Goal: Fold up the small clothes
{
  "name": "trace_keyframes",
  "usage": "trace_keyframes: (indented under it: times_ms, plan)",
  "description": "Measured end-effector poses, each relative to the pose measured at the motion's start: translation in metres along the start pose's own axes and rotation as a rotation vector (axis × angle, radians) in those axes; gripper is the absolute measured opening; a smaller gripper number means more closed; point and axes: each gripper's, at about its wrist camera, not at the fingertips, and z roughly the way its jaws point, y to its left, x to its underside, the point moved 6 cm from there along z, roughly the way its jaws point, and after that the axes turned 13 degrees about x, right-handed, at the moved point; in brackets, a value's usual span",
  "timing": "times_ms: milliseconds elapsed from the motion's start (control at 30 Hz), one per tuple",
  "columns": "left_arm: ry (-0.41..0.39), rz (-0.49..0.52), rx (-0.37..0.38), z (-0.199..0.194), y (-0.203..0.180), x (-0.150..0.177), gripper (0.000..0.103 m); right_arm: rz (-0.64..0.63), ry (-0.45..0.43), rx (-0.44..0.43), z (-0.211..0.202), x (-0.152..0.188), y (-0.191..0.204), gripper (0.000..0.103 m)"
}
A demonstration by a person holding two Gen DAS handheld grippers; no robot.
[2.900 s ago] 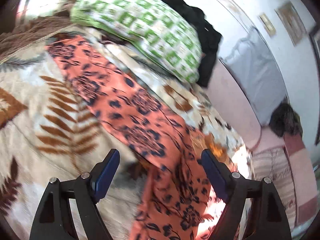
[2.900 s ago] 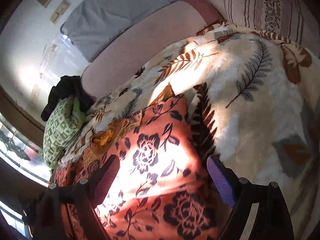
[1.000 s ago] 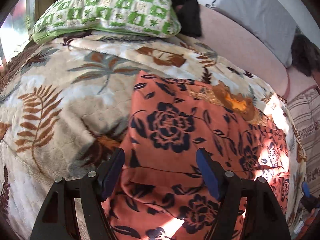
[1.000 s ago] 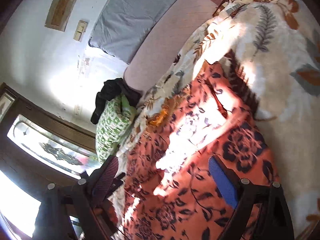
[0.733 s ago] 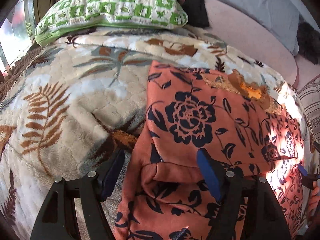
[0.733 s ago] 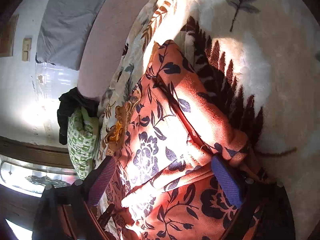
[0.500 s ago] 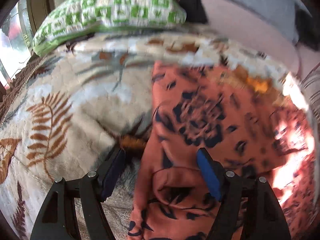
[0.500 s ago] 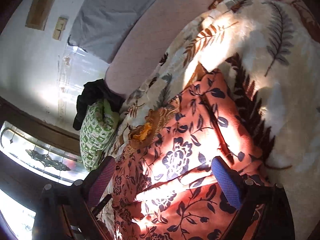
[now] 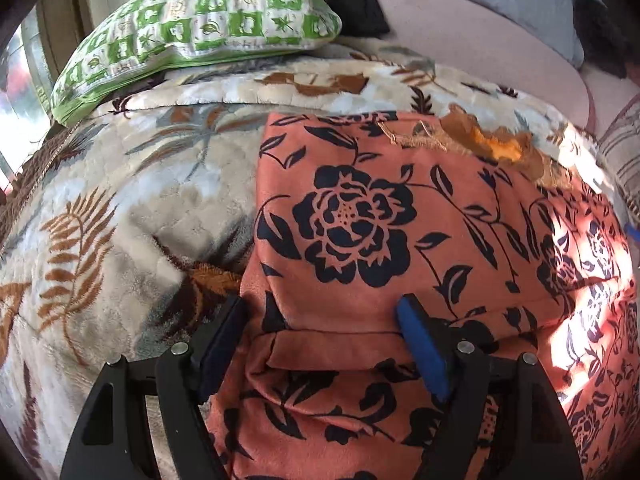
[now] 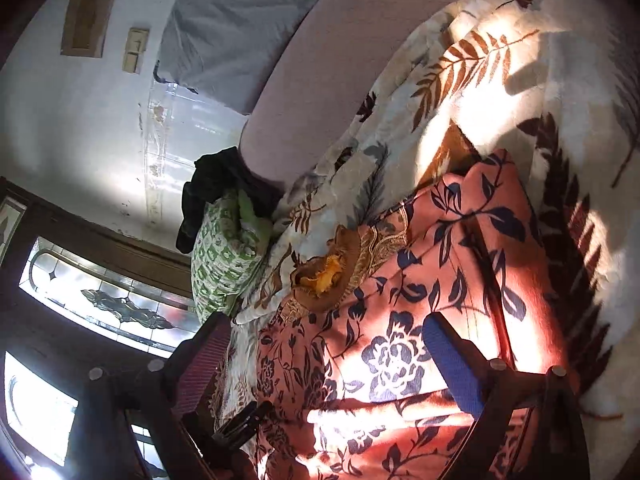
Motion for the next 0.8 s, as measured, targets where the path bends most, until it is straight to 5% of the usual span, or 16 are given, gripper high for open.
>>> trace_keyframes:
  times_ms: [67,133,233,300,367,500,633,800]
  plan:
    - [0.006,-0.015,0.009,-0.001,0.002,0.000,0.085,0.027,0.037,0.186,0.031,-0.013,-0.039,0.099]
    - [0.003,-0.027,0.026,-0.002,0.004,0.000,0.086,0.169,0.032,0.114,0.033,-0.020,-0.063,0.098]
    - [-0.012,-0.028,0.023,-0.002,0.005,0.002,0.089,0.143,0.002,-0.009,0.012,-0.037,-0.045,0.099]
    - [-0.018,-0.025,0.020,-0.001,0.004,0.002,0.089,0.129,-0.033,-0.007,0.010,-0.047,-0.046,0.100]
    - [-0.019,-0.030,0.028,0.000,0.005,0.003,0.089,0.134,0.009,0.090,0.035,-0.052,-0.074,0.100]
    - [-0.017,-0.047,0.037,-0.008,0.006,0.004,0.089,0.176,-0.046,0.016,0.012,-0.056,-0.063,0.100]
    - [-0.048,-0.054,0.056,-0.038,0.003,0.012,0.089,0.099,-0.061,0.013,-0.024,-0.027,-0.041,0.100]
    - [-0.097,-0.139,0.096,-0.100,0.025,0.046,0.089,-0.004,-0.002,0.065,-0.066,0.061,-0.035,0.100]
